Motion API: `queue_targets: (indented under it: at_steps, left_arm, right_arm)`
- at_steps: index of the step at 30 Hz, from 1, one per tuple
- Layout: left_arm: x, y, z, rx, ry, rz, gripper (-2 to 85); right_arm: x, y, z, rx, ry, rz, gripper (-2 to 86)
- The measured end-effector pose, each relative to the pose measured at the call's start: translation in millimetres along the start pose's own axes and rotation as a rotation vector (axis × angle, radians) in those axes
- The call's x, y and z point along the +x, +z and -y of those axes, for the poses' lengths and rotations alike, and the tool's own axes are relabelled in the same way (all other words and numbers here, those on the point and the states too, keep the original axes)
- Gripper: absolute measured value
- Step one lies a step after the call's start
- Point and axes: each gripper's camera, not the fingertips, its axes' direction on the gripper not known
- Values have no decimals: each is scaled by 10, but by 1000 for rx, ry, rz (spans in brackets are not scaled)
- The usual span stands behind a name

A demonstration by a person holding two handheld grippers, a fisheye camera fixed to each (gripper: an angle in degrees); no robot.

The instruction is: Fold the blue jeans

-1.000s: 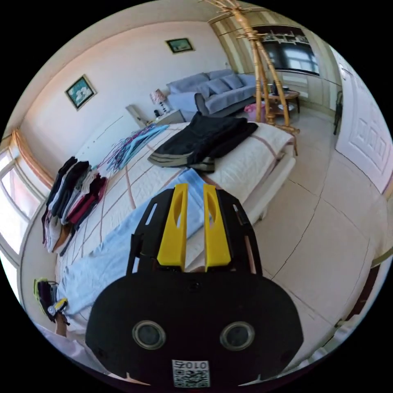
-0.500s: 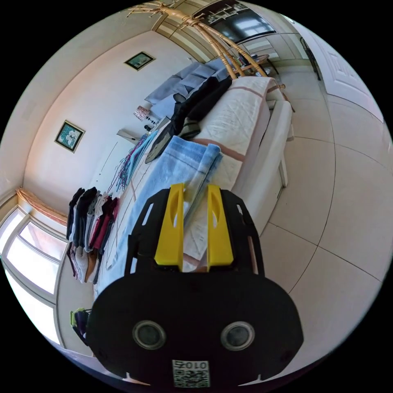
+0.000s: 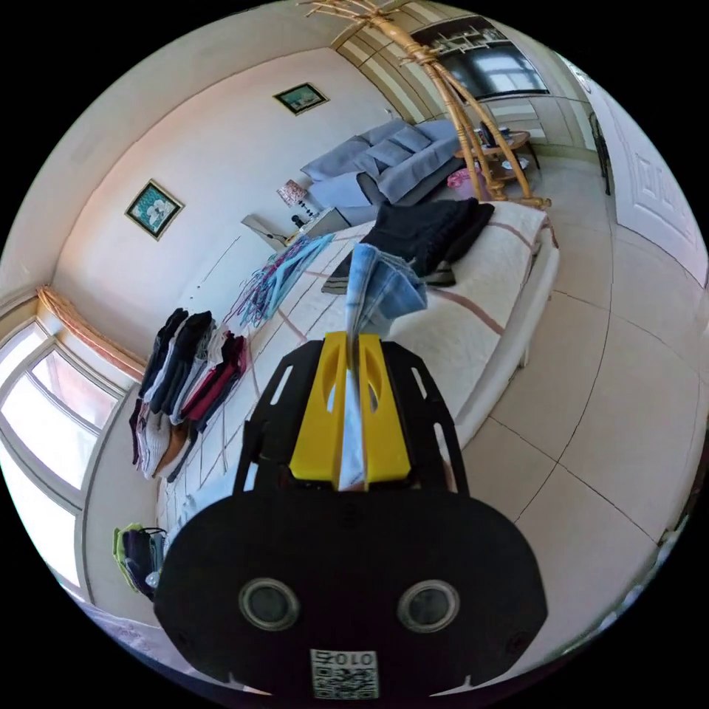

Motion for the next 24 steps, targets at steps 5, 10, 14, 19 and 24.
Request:
queue_targets:
  at_steps: [5, 10, 14, 19, 24]
  left_arm:
    - [-131, -228, 19, 94, 1, -106, 4]
    - [-394, -276, 2, 164, -28, -329, 24]
    - [-616, -144, -15, 176, -64, -465, 40]
    - [-800, 48, 28, 156, -83, -628, 49]
    - [-795, 92, 202, 179, -37, -661, 53]
  right_arm:
    - [-1571, -526, -303, 54, -349, -14, 46]
    - [-3354, -311, -1658, -20, -890, 40, 46]
    - [-3731, 661, -2728, -370, -1039, 87, 45]
    - [-3766, 819, -3077, -452, -1072, 17, 45]
    - [-3871, 438, -2805, -384, -1024, 70, 47]
